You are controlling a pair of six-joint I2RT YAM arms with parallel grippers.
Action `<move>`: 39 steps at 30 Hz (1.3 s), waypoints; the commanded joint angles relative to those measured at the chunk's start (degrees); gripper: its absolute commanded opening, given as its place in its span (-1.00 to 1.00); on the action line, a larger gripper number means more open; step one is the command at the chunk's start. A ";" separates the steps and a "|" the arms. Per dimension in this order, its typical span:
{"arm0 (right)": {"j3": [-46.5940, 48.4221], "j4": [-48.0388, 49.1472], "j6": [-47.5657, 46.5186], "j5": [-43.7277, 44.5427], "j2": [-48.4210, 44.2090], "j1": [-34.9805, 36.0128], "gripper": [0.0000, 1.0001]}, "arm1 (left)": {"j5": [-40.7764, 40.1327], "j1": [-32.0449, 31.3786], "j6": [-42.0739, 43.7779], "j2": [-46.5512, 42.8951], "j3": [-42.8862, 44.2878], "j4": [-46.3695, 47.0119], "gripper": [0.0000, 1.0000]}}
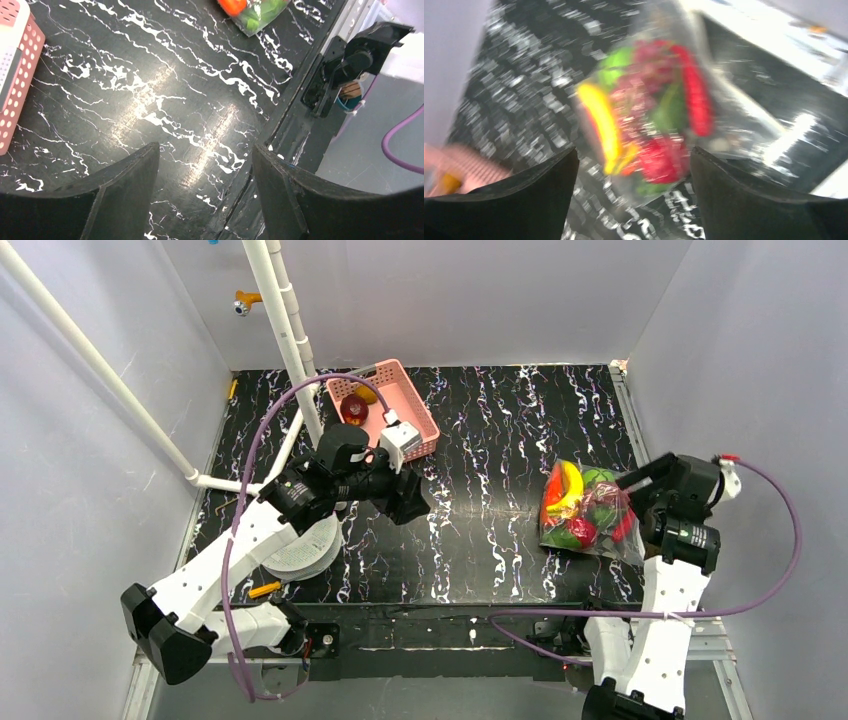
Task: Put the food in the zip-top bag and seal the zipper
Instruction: Reset both arms
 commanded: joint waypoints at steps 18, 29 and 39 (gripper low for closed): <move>27.67 9.05 -11.28 -43.61 0.40 4.33 0.97 | -36.67 0.21 2.41 -28.49 5.03 20.56 0.97; 34.93 8.47 -10.55 -40.70 0.28 4.35 0.97 | -44.49 0.20 7.84 -30.75 6.70 21.03 0.97; 34.30 10.58 -9.75 -40.12 0.03 4.66 0.97 | -45.35 0.17 9.25 -30.41 7.94 20.06 0.96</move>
